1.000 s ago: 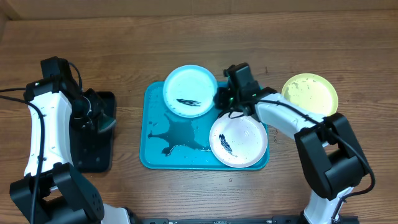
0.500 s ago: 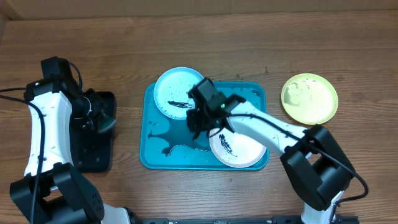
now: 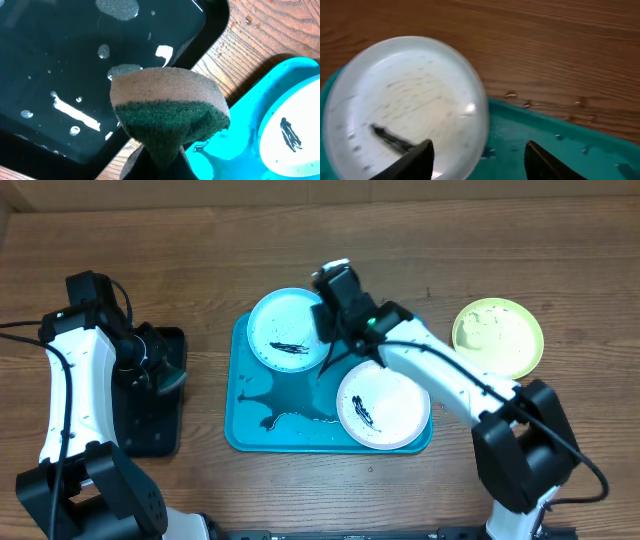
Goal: Clean dirty plates on tray and stack at the side
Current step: 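Grip the white plate rim and drag it toward the left gripper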
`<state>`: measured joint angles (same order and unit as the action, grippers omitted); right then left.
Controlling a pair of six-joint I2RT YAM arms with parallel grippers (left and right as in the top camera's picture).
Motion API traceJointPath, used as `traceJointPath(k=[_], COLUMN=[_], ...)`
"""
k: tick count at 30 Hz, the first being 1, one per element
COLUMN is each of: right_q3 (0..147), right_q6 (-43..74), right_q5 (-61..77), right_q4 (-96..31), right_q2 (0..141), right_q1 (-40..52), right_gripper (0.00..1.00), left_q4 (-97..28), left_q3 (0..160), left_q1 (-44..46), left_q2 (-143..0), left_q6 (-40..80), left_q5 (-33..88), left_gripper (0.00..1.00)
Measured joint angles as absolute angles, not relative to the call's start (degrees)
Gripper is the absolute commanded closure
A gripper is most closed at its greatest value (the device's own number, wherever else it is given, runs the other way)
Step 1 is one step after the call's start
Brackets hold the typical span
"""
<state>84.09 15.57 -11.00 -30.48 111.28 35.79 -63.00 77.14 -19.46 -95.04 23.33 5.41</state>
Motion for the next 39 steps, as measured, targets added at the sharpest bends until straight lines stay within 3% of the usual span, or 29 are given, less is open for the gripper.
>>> traceJointPath(k=[9, 39], right_q3=[84.09, 84.09], right_q6=[21.21, 24.82], right_q5=[-1.21, 10.07], right_q4=[-27.73, -26.28], right_q2=[119.92, 118.06], right_q1=[27.42, 31.81], right_gripper=[0.40, 0.39], left_q4=[-62.98, -62.96], left_q3=[77.14, 77.14], left_q1=[-19.46, -19.46], left_q2=[-95.04, -95.04], left_q6=[23.33, 23.33], left_q5=[5.41, 5.41], left_gripper=[0.96, 0.96])
